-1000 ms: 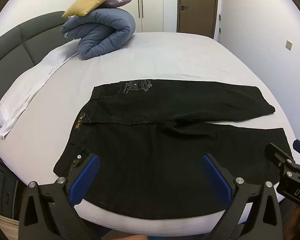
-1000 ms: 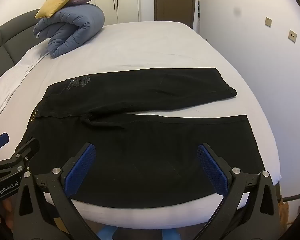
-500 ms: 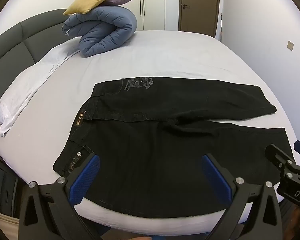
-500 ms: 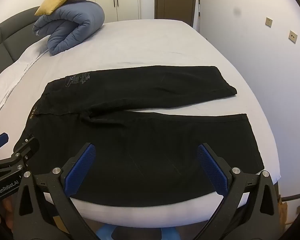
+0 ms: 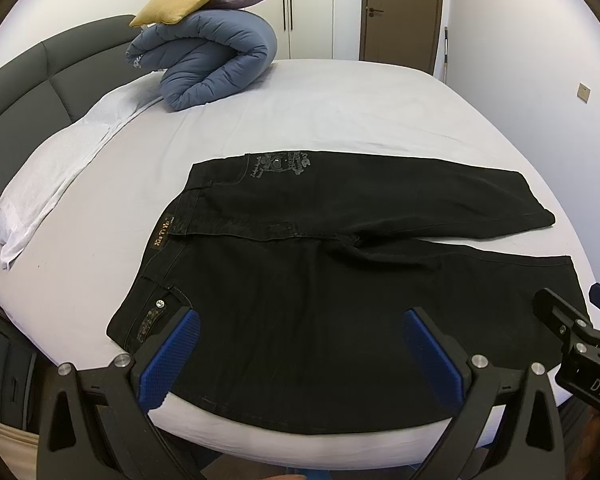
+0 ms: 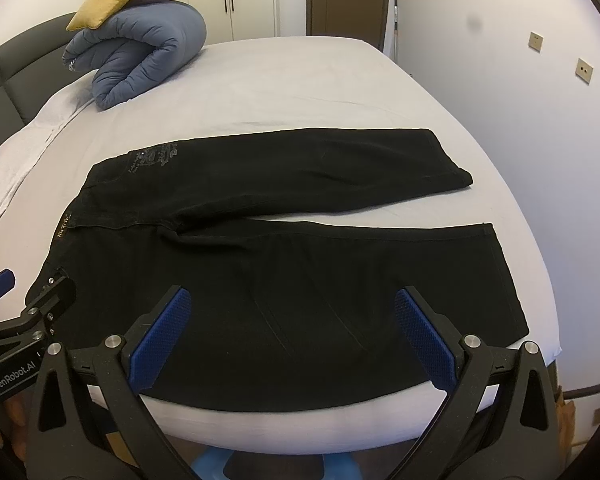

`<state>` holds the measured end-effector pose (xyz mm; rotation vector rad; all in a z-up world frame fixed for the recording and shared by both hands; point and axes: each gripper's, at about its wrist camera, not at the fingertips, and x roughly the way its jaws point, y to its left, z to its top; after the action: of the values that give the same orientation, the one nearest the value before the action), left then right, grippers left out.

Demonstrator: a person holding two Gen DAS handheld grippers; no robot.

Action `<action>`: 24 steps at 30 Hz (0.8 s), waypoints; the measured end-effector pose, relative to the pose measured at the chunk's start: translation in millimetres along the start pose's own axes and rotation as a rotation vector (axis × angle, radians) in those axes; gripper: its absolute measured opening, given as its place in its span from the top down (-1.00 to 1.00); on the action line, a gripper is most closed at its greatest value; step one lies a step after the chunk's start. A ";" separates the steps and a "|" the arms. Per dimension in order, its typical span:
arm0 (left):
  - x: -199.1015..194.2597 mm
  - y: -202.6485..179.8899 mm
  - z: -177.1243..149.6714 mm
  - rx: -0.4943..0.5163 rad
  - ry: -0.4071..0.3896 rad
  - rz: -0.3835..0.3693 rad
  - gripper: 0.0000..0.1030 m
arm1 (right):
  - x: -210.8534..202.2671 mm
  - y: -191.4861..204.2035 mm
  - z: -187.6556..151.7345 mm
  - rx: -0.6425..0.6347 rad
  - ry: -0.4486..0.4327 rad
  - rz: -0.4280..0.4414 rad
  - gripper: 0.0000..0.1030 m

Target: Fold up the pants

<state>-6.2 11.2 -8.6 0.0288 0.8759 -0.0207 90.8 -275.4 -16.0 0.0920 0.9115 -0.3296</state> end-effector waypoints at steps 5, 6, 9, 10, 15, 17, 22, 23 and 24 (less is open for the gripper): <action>0.3 -1.0 1.3 0.001 0.001 0.001 -1.00 | 0.2 -0.6 0.6 0.000 0.001 0.001 -1.00; 0.1 -0.7 0.9 0.001 0.001 0.001 -1.00 | 0.1 -0.7 0.5 0.000 0.001 0.002 -1.00; 0.2 -0.9 1.1 0.000 0.002 0.001 -1.00 | 0.2 -0.7 0.8 0.001 0.002 0.002 -1.00; 0.1 -0.7 0.7 0.000 0.002 0.001 -1.00 | 0.0 -0.6 0.5 0.001 0.002 0.002 -1.00; 0.3 -1.3 1.4 0.000 0.002 0.001 -1.00 | 0.1 -0.6 0.8 0.000 0.002 0.002 -1.00; 0.2 -1.4 1.5 0.001 0.002 0.001 -1.00 | 0.1 0.2 0.4 0.000 0.002 0.002 -1.00; 0.4 -0.4 0.7 -0.001 0.003 0.001 -1.00 | -0.1 2.0 -1.2 0.000 0.003 0.000 -1.00; 0.4 1.2 -0.8 -0.002 0.003 0.000 -1.00 | -0.1 2.2 -1.3 0.000 0.004 0.001 -1.00; 0.4 2.1 -1.9 -0.003 0.003 0.000 -1.00 | 0.7 2.4 -1.3 0.000 0.004 0.001 -1.00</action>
<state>-7.4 13.4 -10.1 0.0257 0.8792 -0.0192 90.9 -273.0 -17.5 0.0931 0.9153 -0.3287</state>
